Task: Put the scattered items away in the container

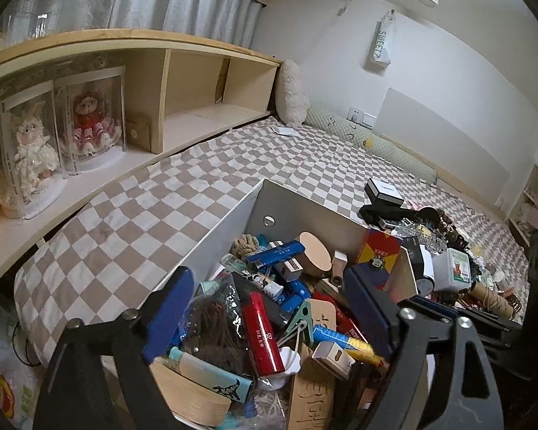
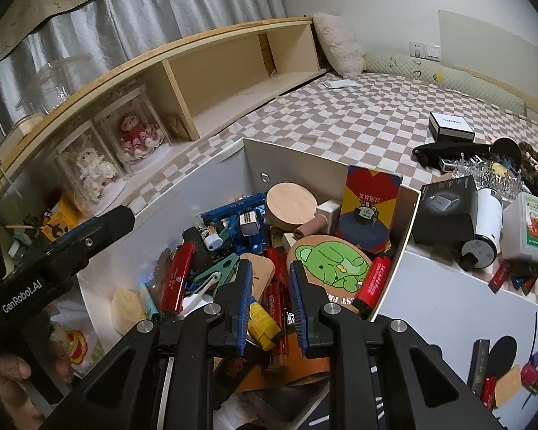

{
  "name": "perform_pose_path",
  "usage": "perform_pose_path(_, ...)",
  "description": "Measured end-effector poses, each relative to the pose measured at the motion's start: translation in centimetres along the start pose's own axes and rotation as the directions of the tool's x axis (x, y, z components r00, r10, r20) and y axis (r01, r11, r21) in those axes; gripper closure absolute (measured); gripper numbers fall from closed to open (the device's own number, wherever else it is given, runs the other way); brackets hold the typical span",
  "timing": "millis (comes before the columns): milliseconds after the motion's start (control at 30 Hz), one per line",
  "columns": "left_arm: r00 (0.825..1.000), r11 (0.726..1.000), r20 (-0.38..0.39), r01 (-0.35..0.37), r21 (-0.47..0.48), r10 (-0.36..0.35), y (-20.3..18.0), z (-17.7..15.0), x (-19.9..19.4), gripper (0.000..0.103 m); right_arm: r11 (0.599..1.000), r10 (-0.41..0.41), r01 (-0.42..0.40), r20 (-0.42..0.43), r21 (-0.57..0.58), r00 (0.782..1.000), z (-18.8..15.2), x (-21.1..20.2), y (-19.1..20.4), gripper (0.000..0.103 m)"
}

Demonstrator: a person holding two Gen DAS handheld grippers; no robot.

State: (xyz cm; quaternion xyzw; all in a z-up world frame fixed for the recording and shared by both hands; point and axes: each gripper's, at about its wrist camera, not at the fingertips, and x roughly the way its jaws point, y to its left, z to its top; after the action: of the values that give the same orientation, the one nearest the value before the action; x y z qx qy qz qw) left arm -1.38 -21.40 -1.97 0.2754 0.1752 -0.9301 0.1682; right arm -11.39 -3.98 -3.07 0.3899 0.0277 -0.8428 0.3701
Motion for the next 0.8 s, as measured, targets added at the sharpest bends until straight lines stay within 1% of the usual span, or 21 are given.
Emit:
perform_pose_path(33,1.000,1.000,0.006,-0.004,0.000,0.004,0.0,0.0,0.0,0.001,1.000,0.001,-0.001,-0.003,-0.002,1.000,0.0,0.0,0.0,0.081)
perform_pose_path(133,1.000,1.000,0.014,-0.021,0.000,0.021,0.0,0.0,-0.1,0.001,1.000,-0.030,0.030,-0.009,-0.009,1.000,0.1,-0.1,0.1,0.081)
perform_pose_path(167,1.000,1.000,0.015,-0.027,-0.002,0.027,0.0,0.1,-0.1,0.000,0.999,-0.048,0.048,-0.004,-0.010,0.999,0.1,-0.1,0.1,0.077)
perform_pose_path(200,0.999,0.999,0.015,-0.033,-0.005,0.033,0.1,0.1,-0.1,0.000,0.998,-0.065,0.065,0.001,-0.009,0.998,0.0,-0.2,0.0,0.065)
perform_pose_path(233,0.999,0.999,0.015,-0.039,-0.009,0.040,0.2,0.1,-0.1,0.000,0.997,-0.072,0.072,0.006,-0.002,0.997,0.0,-0.3,-0.1,0.015)
perform_pose_path(267,0.999,0.999,0.014,-0.045,-0.010,0.046,0.3,0.1,-0.1,0.000,0.997,-0.079,0.079,0.013,0.005,0.997,0.0,-0.4,-0.2,0.000)
perform_pose_path(333,0.999,0.999,0.013,-0.052,-0.012,0.052,0.5,0.1,-0.1,0.000,0.997,-0.081,0.081,0.055,0.015,0.995,-0.1,-0.4,-0.4,0.000)
perform_pose_path(567,0.998,0.998,0.014,-0.058,-0.009,0.058,0.1,0.0,-0.3,0.000,0.997,-0.077,0.077,0.058,0.005,0.995,0.2,1.0,-0.6,0.000)
perform_pose_path(667,0.998,0.998,0.014,-0.069,-0.001,0.069,-0.2,0.0,-0.4,0.000,0.997,-0.078,0.078,0.068,0.004,0.995,0.2,1.1,-0.7,0.000)
perform_pose_path(800,0.998,0.998,0.009,-0.060,0.004,0.060,0.0,0.1,0.0,0.000,0.996,-0.084,0.084,0.076,0.005,0.994,0.1,1.0,-1.1,0.000)
